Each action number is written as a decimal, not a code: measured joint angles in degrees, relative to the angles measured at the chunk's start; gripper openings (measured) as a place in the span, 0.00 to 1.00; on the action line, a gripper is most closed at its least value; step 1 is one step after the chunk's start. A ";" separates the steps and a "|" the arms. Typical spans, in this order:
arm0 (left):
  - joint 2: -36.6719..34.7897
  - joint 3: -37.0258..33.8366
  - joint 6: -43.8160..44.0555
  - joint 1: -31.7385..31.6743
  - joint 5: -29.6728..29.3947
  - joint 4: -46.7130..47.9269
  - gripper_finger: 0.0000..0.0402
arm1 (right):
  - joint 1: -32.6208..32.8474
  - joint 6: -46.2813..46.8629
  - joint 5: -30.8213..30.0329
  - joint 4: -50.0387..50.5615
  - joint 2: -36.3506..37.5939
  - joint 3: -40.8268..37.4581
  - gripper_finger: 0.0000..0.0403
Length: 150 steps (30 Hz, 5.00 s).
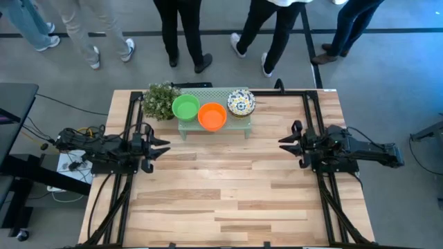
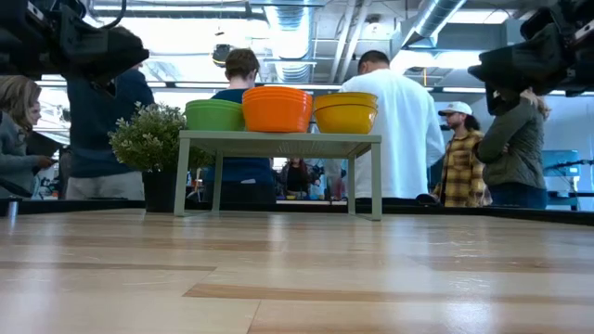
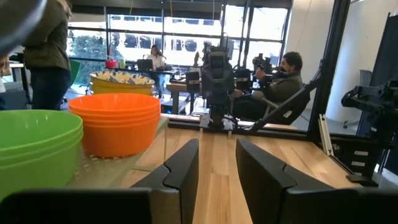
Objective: Pick & Place Mini bowls
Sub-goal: Return to Home Position
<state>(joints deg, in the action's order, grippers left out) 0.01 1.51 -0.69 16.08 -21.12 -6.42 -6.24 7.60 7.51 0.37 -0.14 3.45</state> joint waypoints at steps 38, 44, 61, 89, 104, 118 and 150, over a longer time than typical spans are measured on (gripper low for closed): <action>1.13 -1.20 0.98 0.00 1.27 -1.67 0.27 | -2.12 -1.97 -0.05 -3.11 -0.13 -3.07 0.26; 1.73 -1.20 0.98 0.00 1.27 -1.69 0.27 | -2.12 -1.98 -0.04 -2.37 -0.15 -3.09 0.26; 4.58 -1.20 0.97 0.00 1.27 -1.76 0.27 | -2.12 -1.99 -0.04 -2.39 -0.15 -3.13 0.26; 4.66 -1.20 0.97 0.00 1.27 -1.78 0.27 | -2.11 -2.05 -0.04 -2.41 -0.15 -3.17 0.26; 4.66 -1.20 0.96 0.02 1.27 -1.78 0.27 | -2.10 -2.01 -0.04 -2.41 -0.15 -3.20 0.26; 4.66 -1.20 0.97 0.00 1.27 -1.78 0.27 | -2.12 -2.01 -0.04 -2.41 -0.15 -3.20 0.26; 4.66 -1.20 0.97 0.01 1.27 -1.79 0.27 | -2.12 -2.01 -0.02 -2.41 -0.15 -3.20 0.26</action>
<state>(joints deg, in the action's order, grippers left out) 4.67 0.32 0.28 16.08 -19.86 -8.22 -8.36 5.58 7.48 -2.04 -0.30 0.25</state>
